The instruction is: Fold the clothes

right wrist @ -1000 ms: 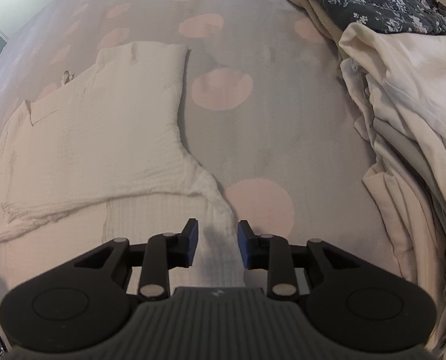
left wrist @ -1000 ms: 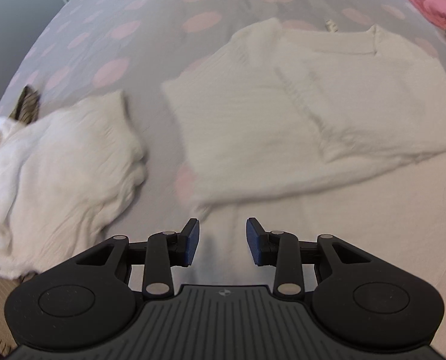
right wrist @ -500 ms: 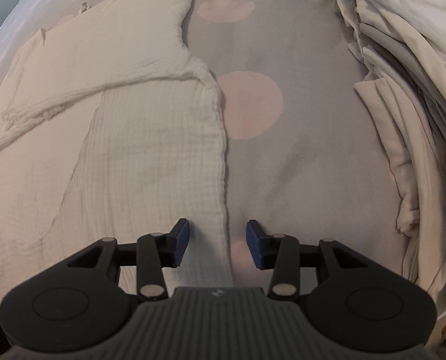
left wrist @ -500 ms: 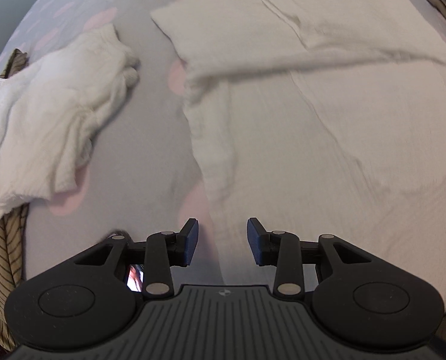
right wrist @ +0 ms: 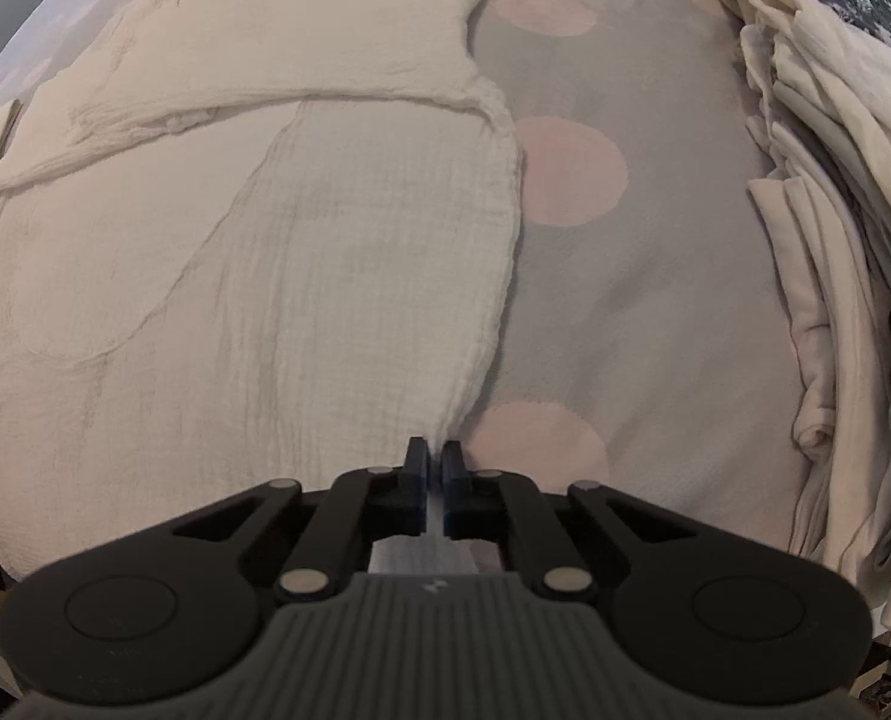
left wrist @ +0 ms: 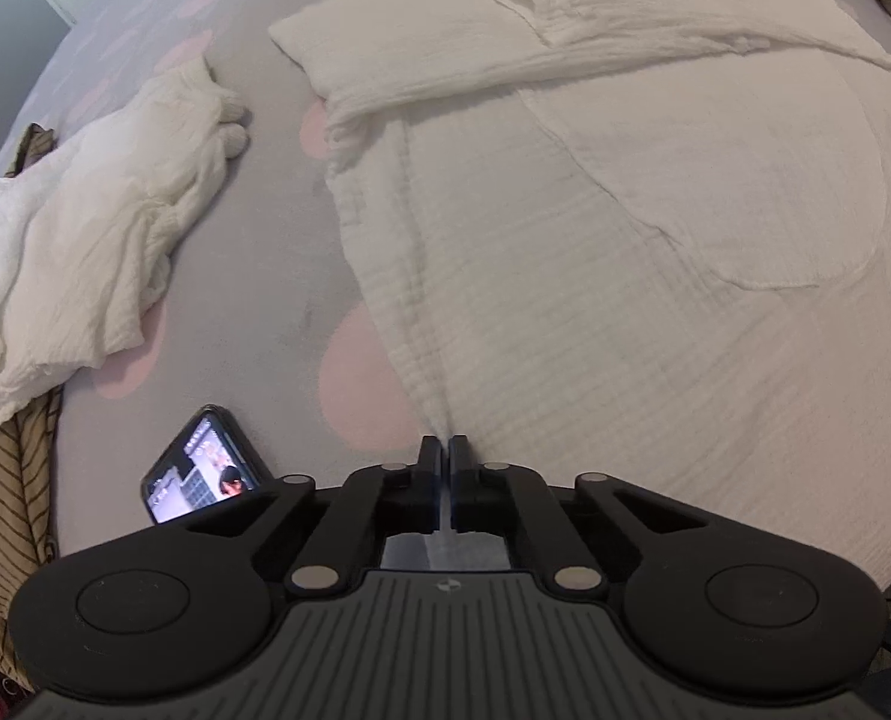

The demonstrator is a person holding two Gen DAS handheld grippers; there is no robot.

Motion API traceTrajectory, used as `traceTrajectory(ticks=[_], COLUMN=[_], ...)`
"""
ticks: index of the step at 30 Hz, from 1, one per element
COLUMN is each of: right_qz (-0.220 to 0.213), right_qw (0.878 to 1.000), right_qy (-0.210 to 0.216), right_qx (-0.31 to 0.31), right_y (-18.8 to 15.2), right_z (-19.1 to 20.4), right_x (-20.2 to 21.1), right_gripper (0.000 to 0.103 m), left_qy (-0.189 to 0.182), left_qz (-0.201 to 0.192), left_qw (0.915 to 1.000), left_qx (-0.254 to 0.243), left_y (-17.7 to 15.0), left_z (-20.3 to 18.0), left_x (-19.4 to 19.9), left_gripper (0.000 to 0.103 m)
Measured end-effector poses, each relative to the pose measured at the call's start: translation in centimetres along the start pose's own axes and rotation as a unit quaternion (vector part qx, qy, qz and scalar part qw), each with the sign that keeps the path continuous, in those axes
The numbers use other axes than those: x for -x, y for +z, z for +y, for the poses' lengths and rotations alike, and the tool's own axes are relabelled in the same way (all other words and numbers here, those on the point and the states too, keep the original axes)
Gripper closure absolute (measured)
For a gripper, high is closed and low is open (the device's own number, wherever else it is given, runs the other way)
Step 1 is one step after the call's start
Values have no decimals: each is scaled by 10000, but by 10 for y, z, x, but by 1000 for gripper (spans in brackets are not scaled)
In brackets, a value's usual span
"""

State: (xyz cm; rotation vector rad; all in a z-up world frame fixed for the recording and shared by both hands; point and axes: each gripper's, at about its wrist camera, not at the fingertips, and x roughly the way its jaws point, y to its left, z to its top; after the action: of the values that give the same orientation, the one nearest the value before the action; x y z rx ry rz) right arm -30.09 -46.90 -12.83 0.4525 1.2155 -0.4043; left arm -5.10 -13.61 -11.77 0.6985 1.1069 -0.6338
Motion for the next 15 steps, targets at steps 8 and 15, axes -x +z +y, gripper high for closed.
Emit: traceTrajectory(ticks=[8, 15], right_qz=[-943, -1769], right_qw=[9913, 9790], right_qy=[420, 387], right_qx=[-820, -940], right_y=[29, 57], right_z=[-24, -22], right_x=[45, 64], right_gripper=[99, 99], left_qy=[-210, -72], left_qz=[-818, -1520], left_qw=[9903, 9790], left_qx=[1100, 1360], left_y=[17, 45], left_z=[47, 65], left_x=[46, 64], left_gripper=[103, 103])
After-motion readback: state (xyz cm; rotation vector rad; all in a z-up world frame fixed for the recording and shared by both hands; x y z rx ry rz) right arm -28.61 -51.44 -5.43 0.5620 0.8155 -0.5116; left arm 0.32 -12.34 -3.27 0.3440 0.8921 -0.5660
